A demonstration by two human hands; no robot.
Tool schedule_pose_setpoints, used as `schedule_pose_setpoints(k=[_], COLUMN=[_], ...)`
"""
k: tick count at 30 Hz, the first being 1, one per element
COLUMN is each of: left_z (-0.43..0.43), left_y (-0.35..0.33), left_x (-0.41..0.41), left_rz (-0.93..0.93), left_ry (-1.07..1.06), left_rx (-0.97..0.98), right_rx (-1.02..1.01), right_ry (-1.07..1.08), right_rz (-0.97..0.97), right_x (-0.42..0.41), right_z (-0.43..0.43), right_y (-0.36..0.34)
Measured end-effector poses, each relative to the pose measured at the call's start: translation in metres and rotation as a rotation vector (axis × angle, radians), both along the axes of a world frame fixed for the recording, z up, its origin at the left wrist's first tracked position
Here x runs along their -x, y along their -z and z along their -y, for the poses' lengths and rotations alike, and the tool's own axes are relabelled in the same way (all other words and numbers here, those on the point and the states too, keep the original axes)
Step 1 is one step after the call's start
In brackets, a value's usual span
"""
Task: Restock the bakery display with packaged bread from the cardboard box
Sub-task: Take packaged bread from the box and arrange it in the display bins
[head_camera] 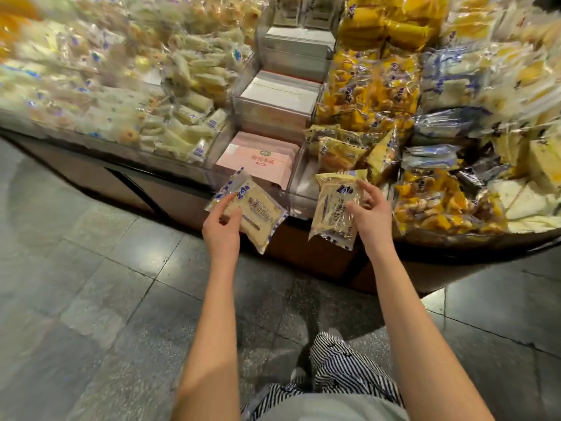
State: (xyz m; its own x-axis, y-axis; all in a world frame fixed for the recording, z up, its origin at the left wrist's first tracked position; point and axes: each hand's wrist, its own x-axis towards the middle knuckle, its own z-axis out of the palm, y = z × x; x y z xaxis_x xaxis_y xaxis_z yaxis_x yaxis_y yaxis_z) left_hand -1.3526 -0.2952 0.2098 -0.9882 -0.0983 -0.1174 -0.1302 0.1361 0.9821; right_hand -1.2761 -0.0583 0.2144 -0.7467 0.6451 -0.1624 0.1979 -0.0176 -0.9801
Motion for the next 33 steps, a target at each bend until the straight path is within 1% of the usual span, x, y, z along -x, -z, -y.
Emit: schedule_pose_setpoints(k=[6,11,14,18,21,23,26,30,33], left_z=[0.008,0.002,-0.010,-0.032,-0.048,-0.059,-0.080,-0.110,-0.137], left_y=[0.003,-0.003,-0.014,-0.036,-0.045,-0.048,-0.050,-0.041,-0.037], left_x=[0.070,0.160,0.222,0.296,0.334,0.360,0.399,0.452,0.494], left_rz=[0.009,0.002,-0.021,-0.063,-0.080,-0.102,-0.114,-0.114,-0.071], left_ry=[-0.024,-0.028,-0.013,-0.028,-0.012,0.005,0.047,0.167,0.257], left_rx=[-0.008,0.027,0.043,-0.022,-0.060,-0.079,-0.091,-0.096,-0.142], right_rx=[-0.005,0.055,0.103,0.057,0.018,-0.016,-0.001,-0.029,-0.059], right_ry=[-0.013,-0.043,-0.082,-0.121,-0.135,-0.115,-0.040,0.073,0.147], right_rz=[0.030,0.002,-0.031,-0.079,-0.074,-0.076,-0.093,-0.086,-0.090], right_x=[0.094,0.193,0.262,0.339,0.367,0.382,0.404,0.431,0.458], right_z=[0.014,0.010,0.003,-0.007,-0.017,-0.028,-0.047,-0.068,-0.083], right_y=[0.013,0.021,0.011,-0.003,-0.011,-0.017,-0.023,-0.026,-0.033])
